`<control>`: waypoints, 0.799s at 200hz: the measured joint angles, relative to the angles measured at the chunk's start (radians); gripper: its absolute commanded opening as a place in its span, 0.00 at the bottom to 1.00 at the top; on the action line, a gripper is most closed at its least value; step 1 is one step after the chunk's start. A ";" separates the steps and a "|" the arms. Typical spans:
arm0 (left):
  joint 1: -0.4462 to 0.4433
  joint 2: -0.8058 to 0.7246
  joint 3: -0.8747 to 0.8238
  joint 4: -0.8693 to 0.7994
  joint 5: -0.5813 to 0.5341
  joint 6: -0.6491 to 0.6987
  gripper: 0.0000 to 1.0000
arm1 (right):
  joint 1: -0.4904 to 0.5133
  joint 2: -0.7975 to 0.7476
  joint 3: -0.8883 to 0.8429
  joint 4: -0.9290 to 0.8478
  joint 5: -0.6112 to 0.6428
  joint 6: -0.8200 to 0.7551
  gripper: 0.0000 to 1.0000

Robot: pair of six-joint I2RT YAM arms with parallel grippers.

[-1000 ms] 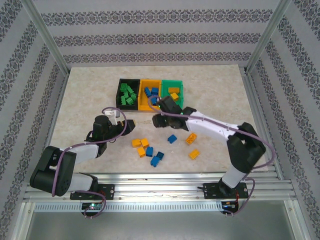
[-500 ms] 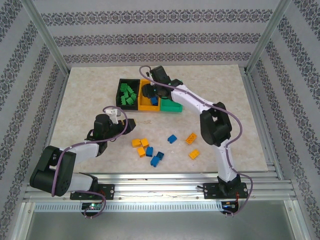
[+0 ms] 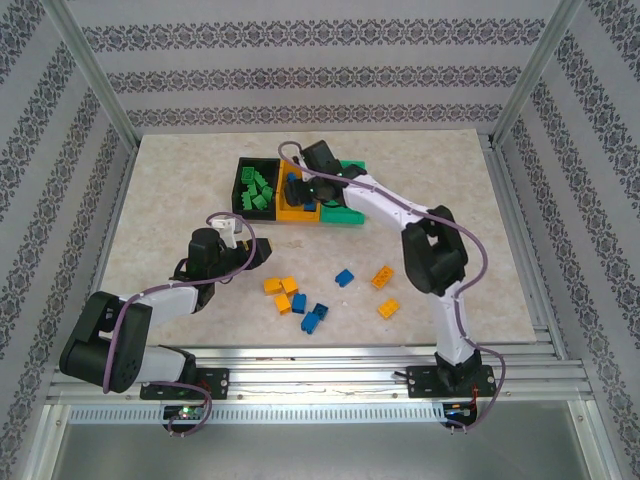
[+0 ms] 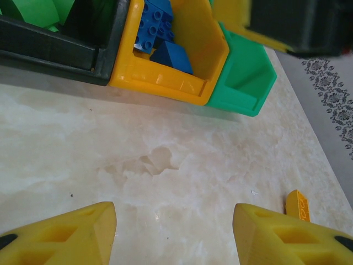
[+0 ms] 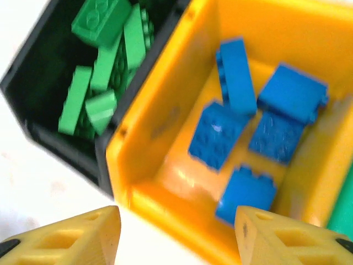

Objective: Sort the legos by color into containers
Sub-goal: Place the lego in the container, then move the lego to the bottom-center of the table.

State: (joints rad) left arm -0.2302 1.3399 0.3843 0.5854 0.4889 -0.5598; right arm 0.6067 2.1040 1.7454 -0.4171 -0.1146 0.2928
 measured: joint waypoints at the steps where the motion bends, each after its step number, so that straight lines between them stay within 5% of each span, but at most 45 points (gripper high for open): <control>1: 0.000 0.000 0.000 0.000 0.000 0.000 0.58 | 0.001 -0.009 -0.011 0.002 -0.001 -0.002 0.60; 75: -0.005 0.000 0.000 0.000 0.000 0.000 0.58 | 0.044 -0.390 -0.509 0.068 -0.046 -0.028 0.60; 160: -0.005 0.001 0.000 0.000 0.000 0.000 0.58 | 0.063 -0.484 -0.754 0.034 0.026 -0.016 0.62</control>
State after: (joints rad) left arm -0.2348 1.3411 0.3843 0.5854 0.4889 -0.5598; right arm 0.6693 1.6199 0.9916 -0.3828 -0.0887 0.2771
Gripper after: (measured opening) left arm 0.579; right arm 0.613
